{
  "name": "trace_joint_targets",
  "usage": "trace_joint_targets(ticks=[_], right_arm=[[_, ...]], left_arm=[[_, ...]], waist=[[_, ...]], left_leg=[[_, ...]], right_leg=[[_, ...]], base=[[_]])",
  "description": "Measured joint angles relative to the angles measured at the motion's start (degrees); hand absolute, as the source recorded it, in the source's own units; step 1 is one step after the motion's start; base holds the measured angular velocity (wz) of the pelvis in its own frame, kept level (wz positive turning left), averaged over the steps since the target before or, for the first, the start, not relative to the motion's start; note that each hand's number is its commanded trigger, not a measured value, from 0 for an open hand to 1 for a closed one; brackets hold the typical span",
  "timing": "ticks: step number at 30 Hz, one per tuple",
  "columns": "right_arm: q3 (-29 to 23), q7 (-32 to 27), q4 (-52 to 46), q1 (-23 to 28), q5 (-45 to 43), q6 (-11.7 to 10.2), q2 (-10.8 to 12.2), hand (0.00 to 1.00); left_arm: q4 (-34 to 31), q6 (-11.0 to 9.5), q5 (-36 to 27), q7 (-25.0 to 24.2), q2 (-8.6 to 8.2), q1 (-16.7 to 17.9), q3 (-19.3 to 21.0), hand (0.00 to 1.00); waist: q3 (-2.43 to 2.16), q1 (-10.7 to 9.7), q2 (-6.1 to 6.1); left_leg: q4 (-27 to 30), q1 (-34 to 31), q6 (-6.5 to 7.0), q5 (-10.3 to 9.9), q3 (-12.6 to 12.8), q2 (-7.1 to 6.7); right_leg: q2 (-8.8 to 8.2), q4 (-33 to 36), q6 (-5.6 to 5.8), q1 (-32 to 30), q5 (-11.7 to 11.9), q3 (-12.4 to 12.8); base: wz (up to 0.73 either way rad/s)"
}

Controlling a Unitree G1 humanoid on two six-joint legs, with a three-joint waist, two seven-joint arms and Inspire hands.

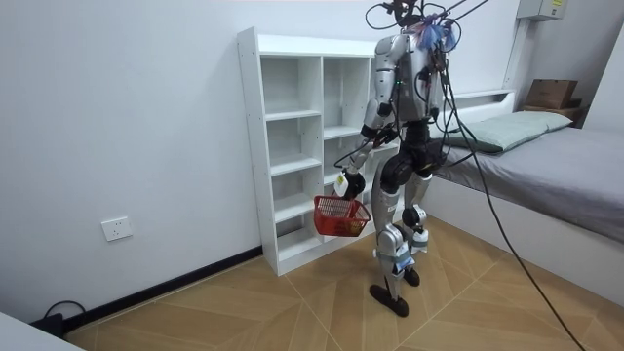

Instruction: Collect fruits from the closet

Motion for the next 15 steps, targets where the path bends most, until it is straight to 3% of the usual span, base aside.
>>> trace_joint_targets(ticks=[8,15], right_arm=[[0.2,0.0,-0.9,0.3,0.0,-0.5,0.6,1.00],[0.9,0.7,-9.7,7.1,-2.6,-0.5,1.9,1.00]], left_arm=[[-0.2,-0.4,0.0,0.0,0.00,0.0,-0.1,1.00],[-3.2,-1.4,0.0,1.2,-0.09,0.2,0.1,1.00]], waist=[[-0.02,-1.0,-0.02],[-0.06,-0.9,0.02]], left_leg=[[-0.2,0.0,0.00,0.0,0.1,0.01],[-0.5,1.0,0.00,0.0,0.1,0.08]], right_leg=[[0.11,-0.4,0.02,0.0,0.0,0.1],[0.26,-0.6,0.10,0.9,0.0,0.1]], base=[[0.00],[0.00]])
